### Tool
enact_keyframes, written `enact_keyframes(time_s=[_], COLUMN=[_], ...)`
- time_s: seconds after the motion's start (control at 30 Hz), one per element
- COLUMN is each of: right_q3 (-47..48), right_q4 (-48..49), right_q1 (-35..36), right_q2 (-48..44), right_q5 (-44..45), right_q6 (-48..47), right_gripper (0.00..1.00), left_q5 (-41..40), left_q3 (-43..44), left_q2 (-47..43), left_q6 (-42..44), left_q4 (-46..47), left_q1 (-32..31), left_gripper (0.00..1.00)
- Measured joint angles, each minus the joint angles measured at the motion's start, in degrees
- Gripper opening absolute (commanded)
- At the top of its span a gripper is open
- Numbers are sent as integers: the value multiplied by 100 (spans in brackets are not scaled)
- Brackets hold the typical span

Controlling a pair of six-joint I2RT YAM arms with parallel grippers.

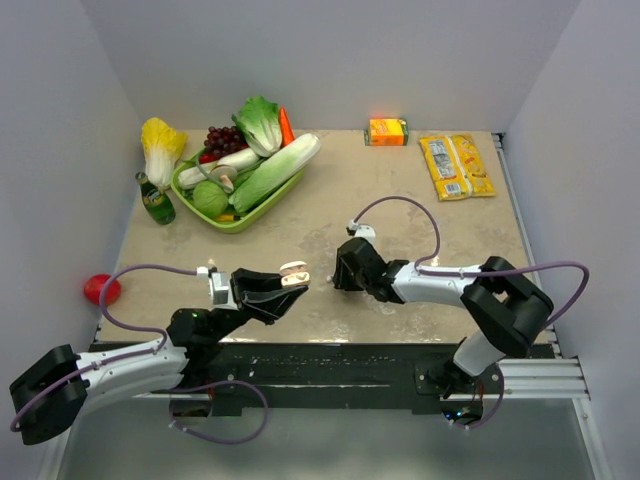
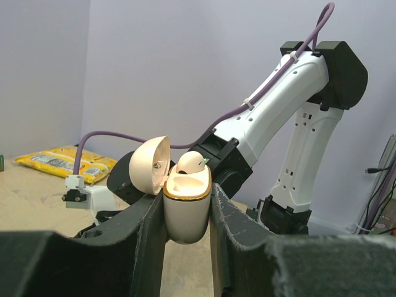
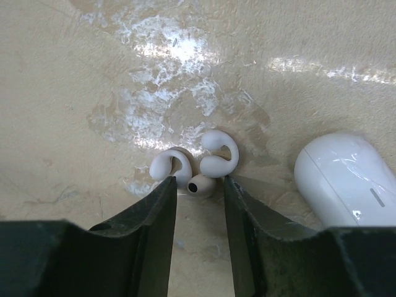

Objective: Insert the wireless bluetooth earbuds into the charging case
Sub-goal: Pick up the earbud from the center of the board.

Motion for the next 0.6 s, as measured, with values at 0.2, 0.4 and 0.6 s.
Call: enact_keyframes(time_s=[0.2, 0.4, 0.6], right_q3=[96, 105, 105], right_q4=[-50, -223, -326], right_q1=[7, 2, 2], right_q2=[46, -35, -83], right_q5=[-11, 144, 188], right_q6=[-249, -629, -925], right_gripper=[26, 24, 23], left_q5=[0, 0, 0], left_q3=[0, 0, 0], left_q2=[-2, 0, 59], left_q6=[0, 0, 0], left_q4=[0, 0, 0], left_q1=[0, -4, -4], left_gripper=[0, 0, 0])
